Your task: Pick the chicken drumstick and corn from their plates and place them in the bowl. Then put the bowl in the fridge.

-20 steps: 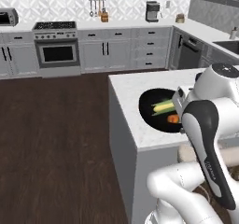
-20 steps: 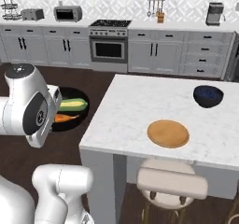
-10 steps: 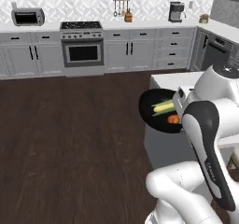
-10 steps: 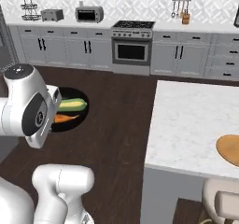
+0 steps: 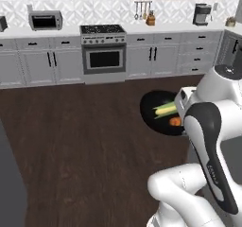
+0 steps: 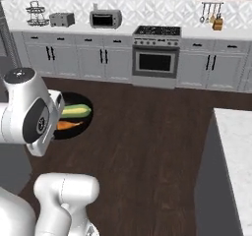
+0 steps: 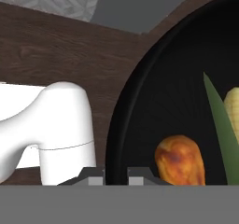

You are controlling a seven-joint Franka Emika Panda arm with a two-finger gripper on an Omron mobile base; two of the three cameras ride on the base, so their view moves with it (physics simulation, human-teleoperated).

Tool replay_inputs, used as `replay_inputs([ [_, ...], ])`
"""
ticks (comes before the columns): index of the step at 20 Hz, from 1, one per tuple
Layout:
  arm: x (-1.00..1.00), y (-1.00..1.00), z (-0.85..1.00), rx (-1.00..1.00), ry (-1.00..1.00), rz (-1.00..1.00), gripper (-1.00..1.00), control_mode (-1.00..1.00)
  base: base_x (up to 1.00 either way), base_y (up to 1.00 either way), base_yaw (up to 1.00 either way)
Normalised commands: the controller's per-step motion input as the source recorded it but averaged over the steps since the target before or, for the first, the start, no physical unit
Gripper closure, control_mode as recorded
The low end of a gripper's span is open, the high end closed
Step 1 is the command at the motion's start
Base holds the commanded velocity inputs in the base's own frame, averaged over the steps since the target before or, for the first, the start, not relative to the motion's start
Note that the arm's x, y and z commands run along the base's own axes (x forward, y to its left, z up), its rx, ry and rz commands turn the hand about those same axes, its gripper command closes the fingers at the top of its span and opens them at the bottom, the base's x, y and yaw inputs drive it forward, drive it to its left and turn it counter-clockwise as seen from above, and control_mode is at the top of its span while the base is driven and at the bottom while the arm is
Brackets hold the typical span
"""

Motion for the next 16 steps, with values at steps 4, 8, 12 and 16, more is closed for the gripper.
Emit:
replay_inputs([
  [4,0.00,0.00,0.00,0.00,0.00,0.00,1.00,1.00,1.00,0.49,-0.01],
  [8,0.00,0.00,0.00,0.00,0.00,0.00,1.00,1.00,1.00,0.16,0.00],
  [12,0.00,0.00,0.00,0.00,0.00,0.00,1.00,1.00,1.00,0.00,0.04],
  [16,0.00,0.00,0.00,0.00,0.00,0.00,1.00,1.00,1.00,0.11,0.24],
])
